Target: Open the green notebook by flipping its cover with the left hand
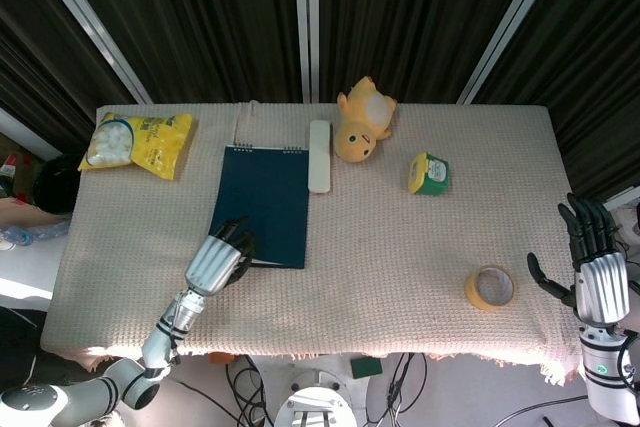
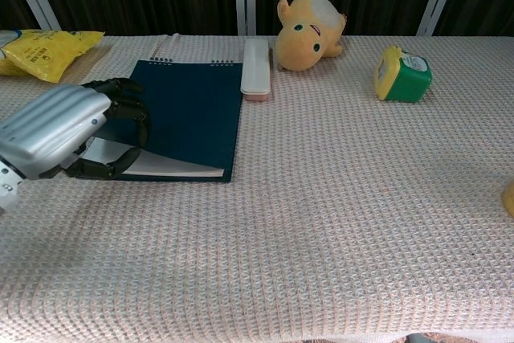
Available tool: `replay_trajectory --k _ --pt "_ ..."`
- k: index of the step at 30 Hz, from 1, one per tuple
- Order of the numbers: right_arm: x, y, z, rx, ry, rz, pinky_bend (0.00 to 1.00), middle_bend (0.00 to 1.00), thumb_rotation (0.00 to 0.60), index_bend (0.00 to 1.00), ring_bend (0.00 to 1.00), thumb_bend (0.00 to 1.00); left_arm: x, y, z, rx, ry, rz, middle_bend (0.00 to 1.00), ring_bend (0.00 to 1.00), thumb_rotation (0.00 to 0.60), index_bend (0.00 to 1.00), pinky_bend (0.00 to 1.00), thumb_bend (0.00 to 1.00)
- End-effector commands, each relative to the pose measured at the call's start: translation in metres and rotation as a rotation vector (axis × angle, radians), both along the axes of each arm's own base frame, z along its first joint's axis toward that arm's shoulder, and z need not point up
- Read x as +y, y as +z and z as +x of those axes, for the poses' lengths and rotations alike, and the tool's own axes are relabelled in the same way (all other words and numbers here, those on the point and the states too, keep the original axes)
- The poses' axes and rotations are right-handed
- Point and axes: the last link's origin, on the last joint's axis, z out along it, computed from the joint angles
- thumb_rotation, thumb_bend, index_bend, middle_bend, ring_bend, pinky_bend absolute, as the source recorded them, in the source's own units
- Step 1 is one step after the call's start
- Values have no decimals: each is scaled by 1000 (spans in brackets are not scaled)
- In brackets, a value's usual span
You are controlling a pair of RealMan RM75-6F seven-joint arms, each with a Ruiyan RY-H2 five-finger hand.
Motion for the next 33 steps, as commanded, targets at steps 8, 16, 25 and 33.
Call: replay_trajectory --k 8,16,25,33 --pt "2 0 1 -2 11 -2 0 0 600 0 0 345 -41 14 -8 -56 8 -31 424 173 600 772 246 487" --pt "4 -1 2 -6 19 1 0 0 600 0 0 345 -78 33 -15 -95 53 -99 424 173 600 779 245 491" --pt "6 -3 3 -5 37 12 0 0 600 0 0 344 -107 51 -18 -89 115 -156 424 173 600 779 245 491" --pt "8 -4 6 -2 51 14 0 0 600 0 0 345 -118 70 -17 -97 117 -116 424 173 600 779 245 492"
